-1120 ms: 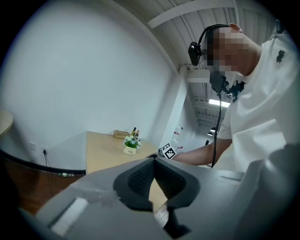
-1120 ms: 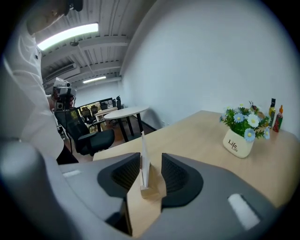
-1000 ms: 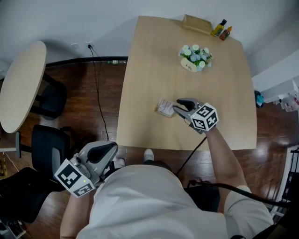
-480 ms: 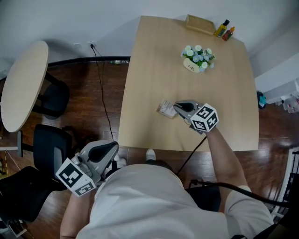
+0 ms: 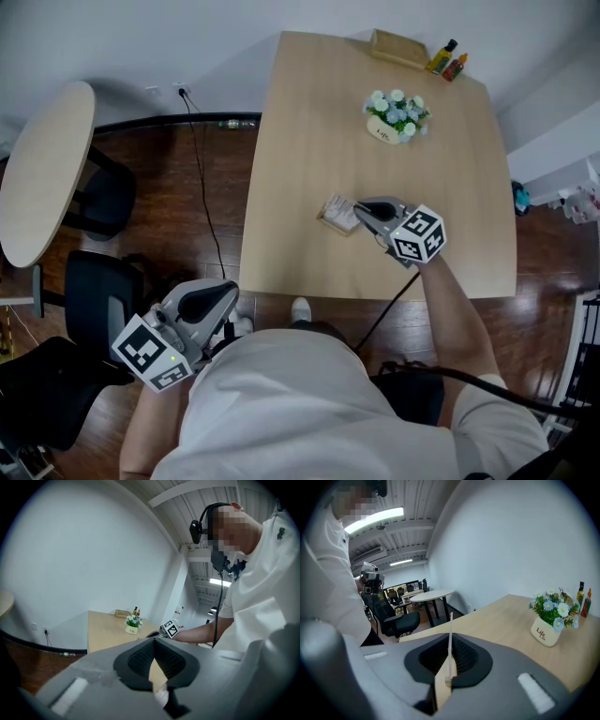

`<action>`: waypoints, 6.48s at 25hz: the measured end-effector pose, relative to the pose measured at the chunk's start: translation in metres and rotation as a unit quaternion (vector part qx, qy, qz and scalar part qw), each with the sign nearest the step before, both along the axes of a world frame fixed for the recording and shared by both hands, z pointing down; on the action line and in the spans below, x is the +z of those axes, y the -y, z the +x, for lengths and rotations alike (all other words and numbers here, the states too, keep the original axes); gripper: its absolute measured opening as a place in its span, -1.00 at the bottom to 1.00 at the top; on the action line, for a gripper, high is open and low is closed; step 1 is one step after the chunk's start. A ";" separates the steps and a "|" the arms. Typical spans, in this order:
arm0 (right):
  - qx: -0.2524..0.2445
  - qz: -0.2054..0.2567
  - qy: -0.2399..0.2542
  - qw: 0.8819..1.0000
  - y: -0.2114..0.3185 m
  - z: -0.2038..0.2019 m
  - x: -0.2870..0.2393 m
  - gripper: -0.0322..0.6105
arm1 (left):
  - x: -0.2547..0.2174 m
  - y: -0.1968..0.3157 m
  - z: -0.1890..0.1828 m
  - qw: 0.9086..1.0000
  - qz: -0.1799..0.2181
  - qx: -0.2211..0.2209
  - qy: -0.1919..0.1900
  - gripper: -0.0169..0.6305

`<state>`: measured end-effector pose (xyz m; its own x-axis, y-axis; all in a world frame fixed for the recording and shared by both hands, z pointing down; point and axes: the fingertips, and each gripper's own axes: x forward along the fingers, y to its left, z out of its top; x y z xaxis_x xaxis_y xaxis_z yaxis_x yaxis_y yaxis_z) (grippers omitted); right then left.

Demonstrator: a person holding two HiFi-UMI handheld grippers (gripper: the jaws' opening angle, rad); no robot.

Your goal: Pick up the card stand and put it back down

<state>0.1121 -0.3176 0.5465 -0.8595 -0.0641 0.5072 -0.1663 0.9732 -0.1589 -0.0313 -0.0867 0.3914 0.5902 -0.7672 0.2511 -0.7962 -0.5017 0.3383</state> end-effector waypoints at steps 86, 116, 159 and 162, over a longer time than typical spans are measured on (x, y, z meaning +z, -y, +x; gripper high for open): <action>0.112 0.094 0.050 0.988 -0.406 -0.058 -0.172 -0.84 | -0.002 -0.170 -0.088 0.982 0.067 0.175 -0.016 -0.94; 0.054 0.092 0.033 0.994 -0.155 0.005 -0.150 -0.84 | -0.012 -0.072 -0.027 0.993 0.044 0.108 -0.007 -0.94; 0.011 0.046 -0.007 0.999 -0.006 0.001 -0.031 -0.84 | -0.001 0.004 -0.001 0.999 0.003 0.045 0.002 -0.94; 0.010 0.044 -0.010 0.999 -0.006 0.001 -0.023 -0.84 | 0.000 0.006 -0.002 0.999 0.002 0.043 0.003 -0.94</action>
